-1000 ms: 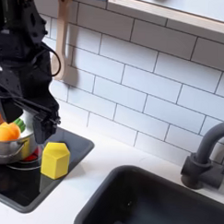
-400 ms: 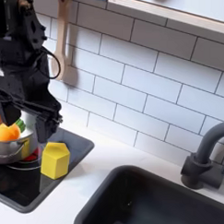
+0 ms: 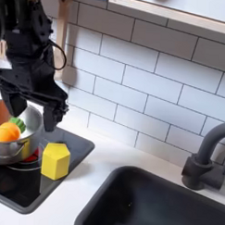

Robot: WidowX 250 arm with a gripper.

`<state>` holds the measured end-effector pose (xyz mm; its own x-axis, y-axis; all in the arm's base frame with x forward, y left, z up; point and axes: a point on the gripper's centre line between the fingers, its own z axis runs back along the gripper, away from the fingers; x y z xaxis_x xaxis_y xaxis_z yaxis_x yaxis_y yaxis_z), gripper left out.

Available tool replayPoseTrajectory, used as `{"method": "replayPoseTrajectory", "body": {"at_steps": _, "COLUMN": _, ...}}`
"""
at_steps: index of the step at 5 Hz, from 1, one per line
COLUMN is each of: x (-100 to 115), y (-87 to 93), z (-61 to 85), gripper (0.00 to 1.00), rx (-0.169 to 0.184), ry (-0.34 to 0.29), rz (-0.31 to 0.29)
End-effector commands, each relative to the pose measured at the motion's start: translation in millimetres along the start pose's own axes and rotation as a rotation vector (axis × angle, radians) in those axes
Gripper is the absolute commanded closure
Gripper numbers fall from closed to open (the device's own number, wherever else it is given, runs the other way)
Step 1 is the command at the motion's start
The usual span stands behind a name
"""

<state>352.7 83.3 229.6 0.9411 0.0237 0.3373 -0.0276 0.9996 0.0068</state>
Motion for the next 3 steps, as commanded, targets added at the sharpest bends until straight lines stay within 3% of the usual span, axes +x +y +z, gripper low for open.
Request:
{"method": "replayPoseTrajectory", "body": {"at_steps": 1, "x": -7.7, "y": -7.4, "z": -4.0, "gripper": 0.00, "rx": -0.029, "ry": 0.051, "rz": 0.025}}
{"method": "replayPoseTrajectory", "body": {"at_steps": 3, "x": -14.6, "y": -17.1, "z": -6.0, "gripper": 0.00, "rx": -0.040, "ry": 0.053, "rz": -0.010}}
